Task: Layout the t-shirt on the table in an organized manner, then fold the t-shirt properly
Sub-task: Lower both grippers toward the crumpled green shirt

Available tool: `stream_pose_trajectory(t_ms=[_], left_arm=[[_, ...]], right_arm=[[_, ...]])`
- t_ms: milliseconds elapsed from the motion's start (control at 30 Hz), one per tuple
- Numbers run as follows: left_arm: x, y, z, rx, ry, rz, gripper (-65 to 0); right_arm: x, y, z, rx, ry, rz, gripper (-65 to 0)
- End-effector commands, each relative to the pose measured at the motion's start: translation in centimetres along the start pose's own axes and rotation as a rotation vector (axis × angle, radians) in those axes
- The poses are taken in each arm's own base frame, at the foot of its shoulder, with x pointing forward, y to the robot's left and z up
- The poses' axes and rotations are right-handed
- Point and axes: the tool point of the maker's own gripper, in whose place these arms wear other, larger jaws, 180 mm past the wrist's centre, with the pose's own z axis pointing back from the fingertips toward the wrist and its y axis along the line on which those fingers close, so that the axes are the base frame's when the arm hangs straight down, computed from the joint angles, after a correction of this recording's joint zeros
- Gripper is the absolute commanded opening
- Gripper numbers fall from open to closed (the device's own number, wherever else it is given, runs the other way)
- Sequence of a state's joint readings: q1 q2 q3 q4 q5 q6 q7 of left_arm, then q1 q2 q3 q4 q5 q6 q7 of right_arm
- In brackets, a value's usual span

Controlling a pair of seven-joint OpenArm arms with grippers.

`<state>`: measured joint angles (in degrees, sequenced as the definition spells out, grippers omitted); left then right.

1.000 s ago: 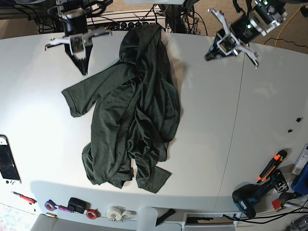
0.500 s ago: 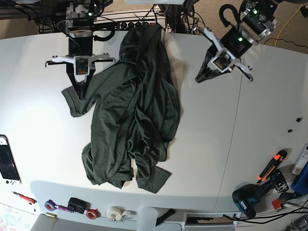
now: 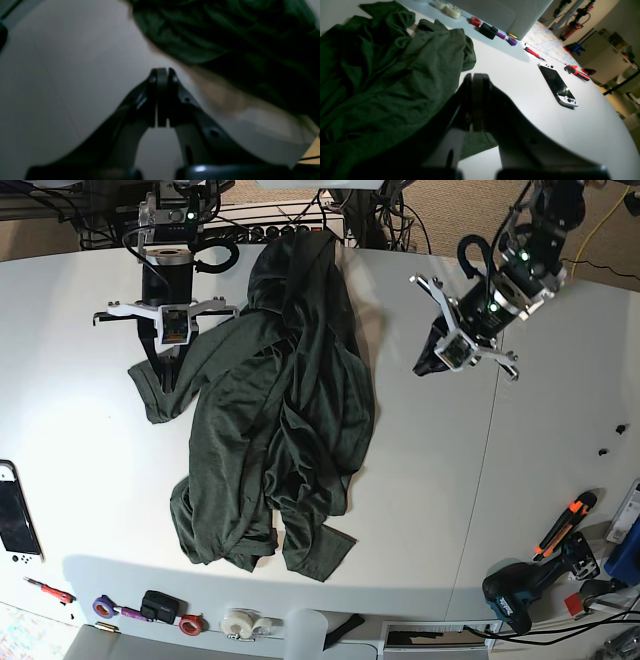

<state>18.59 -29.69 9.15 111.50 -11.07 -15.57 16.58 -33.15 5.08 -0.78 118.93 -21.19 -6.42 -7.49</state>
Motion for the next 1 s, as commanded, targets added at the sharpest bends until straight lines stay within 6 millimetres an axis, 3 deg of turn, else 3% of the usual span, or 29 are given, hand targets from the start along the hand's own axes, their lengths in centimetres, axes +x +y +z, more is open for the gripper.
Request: stream_pose_trajectory(t_ms=[0, 267, 533, 667, 833, 967], left_arm=[[1.3, 0.7, -0.1, 0.008, -0.051, 0.014, -65.0], [3.9, 0.8, -2.0, 0.012, -0.143, 0.122, -65.0], [3.8, -1.0, -2.3, -0.06, -0.13, 0.117, -65.0], [3.8, -1.0, -2.3, -0.059, -0.129, 0.116, -61.6], [3.8, -1.0, -2.3, -0.059, -0.129, 0.117, -49.0], [3.8, -1.0, -2.3, -0.059, -0.129, 0.116, -49.0]], right_arm=[[1.3, -0.7, -0.2, -0.025, -0.05, 0.008, -65.0], [0.4, -0.4, -2.3, -0.035, -0.046, 0.011, -65.0], [-4.4, 1.1, -5.0, -0.013, 0.066, 0.155, -65.0], [-7.1, 0.1, -6.3, -0.027, 0.135, 0.214, -64.8], [-9.2, -4.5, -6.9, -0.148, 0.211, 0.077, -35.9], [-11.5, -8.4, -7.0, -0.215, 0.312, -0.093, -32.8]])
